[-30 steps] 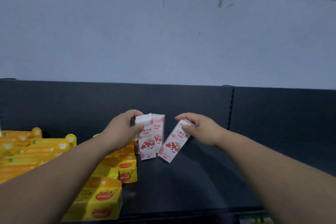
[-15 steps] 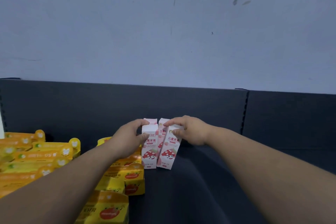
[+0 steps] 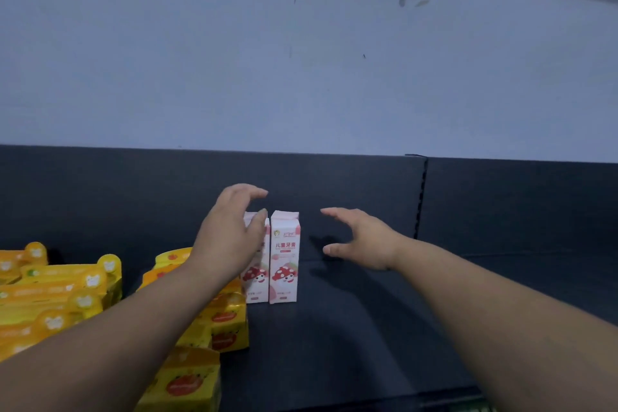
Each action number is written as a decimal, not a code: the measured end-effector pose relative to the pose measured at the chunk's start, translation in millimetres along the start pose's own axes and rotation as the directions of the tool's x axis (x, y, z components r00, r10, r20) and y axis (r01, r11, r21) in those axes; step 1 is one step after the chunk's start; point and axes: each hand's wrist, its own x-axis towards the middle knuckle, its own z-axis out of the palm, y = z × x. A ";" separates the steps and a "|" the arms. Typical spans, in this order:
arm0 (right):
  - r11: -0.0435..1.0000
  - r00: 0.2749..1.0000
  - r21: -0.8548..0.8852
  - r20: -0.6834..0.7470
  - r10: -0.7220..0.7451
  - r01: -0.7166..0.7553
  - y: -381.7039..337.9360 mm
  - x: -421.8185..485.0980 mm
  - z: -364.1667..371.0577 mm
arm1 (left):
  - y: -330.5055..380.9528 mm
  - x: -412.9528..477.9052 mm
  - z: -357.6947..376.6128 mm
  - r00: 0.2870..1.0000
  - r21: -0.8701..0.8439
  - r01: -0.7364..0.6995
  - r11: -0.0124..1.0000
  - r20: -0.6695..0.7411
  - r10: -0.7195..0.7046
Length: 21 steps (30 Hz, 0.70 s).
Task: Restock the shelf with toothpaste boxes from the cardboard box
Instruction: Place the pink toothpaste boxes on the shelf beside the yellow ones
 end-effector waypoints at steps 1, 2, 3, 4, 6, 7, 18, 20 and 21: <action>1.000 1.000 -0.008 0.003 0.012 -0.012 4.0 -7.7 -3.1 | 5.5 -0.6 1.5 0.999 -0.017 -0.028 0.999 -0.025 0.028; 1.000 1.000 -0.011 0.005 0.026 -0.025 8.8 -15.3 -6.1 | 11.6 -1.4 3.9 0.998 -0.033 -0.057 0.998 -0.035 0.055; 0.999 0.999 -0.007 0.003 0.041 -0.041 14.1 -23.5 -9.2 | 18.6 -2.8 7.2 0.996 -0.055 -0.081 0.995 -0.029 0.080; 0.998 0.998 -0.001 -0.004 0.059 -0.059 19.6 -32.1 -12.8 | 26.8 -4.8 11.5 0.994 -0.080 -0.106 0.991 -0.015 0.105; 0.996 0.996 -0.004 -0.018 0.090 -0.090 31.7 -53.2 -22.1 | 46.2 -11.3 24.9 0.989 -0.128 -0.146 0.981 0.019 0.150; 0.994 0.994 -0.010 -0.024 0.105 -0.105 36.8 -63.4 -26.5 | 55.2 -15.3 31.8 0.985 -0.146 -0.159 0.976 0.040 0.167; 0.881 0.870 -0.038 -0.182 0.458 -0.471 153.2 -311.9 -107.6 | 264.9 -129.4 135.4 0.854 -0.339 -0.198 0.920 0.400 0.332; 0.841 0.826 -0.041 -0.218 0.519 -0.540 170.9 -367.8 -122.2 | 310.2 -158.6 150.9 0.820 -0.378 -0.213 0.901 0.432 0.375; 0.820 0.803 -0.036 -0.232 0.550 -0.572 178.1 -395.4 -128.9 | 332.4 -173.2 157.9 0.799 -0.394 -0.223 0.891 0.449 0.399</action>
